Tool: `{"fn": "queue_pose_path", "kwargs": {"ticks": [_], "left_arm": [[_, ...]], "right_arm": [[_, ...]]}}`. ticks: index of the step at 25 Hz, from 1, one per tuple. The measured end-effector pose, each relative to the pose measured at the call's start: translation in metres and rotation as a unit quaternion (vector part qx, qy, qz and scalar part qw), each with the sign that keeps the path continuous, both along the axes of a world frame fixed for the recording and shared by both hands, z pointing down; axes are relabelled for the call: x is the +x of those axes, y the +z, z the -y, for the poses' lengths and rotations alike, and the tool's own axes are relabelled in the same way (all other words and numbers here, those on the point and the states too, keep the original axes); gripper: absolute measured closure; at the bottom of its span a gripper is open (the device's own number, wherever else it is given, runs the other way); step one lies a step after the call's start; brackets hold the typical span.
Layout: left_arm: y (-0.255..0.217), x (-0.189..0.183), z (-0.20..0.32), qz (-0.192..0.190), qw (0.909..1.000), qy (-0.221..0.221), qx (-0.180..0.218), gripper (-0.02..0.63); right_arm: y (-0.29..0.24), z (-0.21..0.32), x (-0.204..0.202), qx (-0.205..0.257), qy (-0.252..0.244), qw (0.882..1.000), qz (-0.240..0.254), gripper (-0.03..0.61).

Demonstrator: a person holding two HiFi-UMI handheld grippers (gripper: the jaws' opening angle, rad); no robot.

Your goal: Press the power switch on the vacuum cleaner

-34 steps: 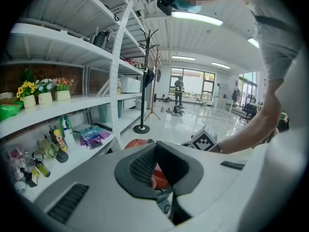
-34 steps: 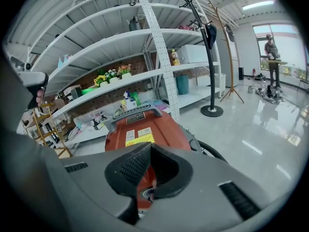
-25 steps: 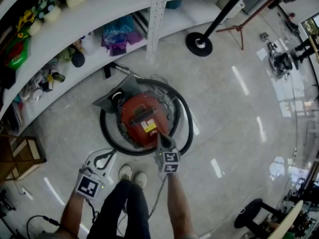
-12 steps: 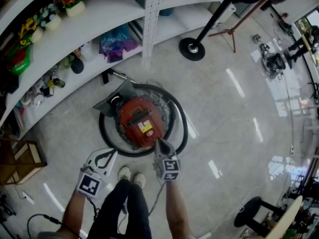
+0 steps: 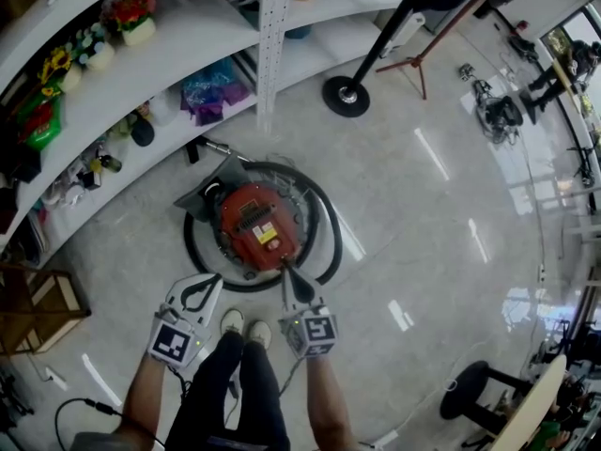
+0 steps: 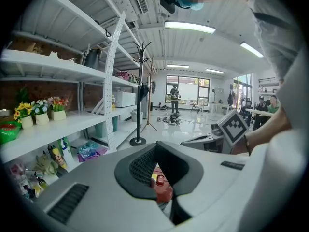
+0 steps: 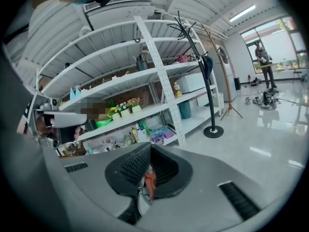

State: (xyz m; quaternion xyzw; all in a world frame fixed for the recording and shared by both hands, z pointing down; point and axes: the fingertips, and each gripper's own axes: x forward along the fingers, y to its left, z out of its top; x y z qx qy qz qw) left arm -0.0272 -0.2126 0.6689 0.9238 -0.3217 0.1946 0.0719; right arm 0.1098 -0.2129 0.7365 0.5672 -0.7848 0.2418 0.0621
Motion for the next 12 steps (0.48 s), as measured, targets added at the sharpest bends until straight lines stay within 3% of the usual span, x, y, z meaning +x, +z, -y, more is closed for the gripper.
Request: {"fn": "queue_pose_path", "kwargs": {"ticks": [12], "left_arm": [[-0.071, 0.010, -0.018, -0.022, 0.9996, 0.005, 0.017, 0.606]], "right_arm": [[-0.105, -0.043, 0.003, 0.034, 0.003, 0.999, -0.003, 0.566]]}}
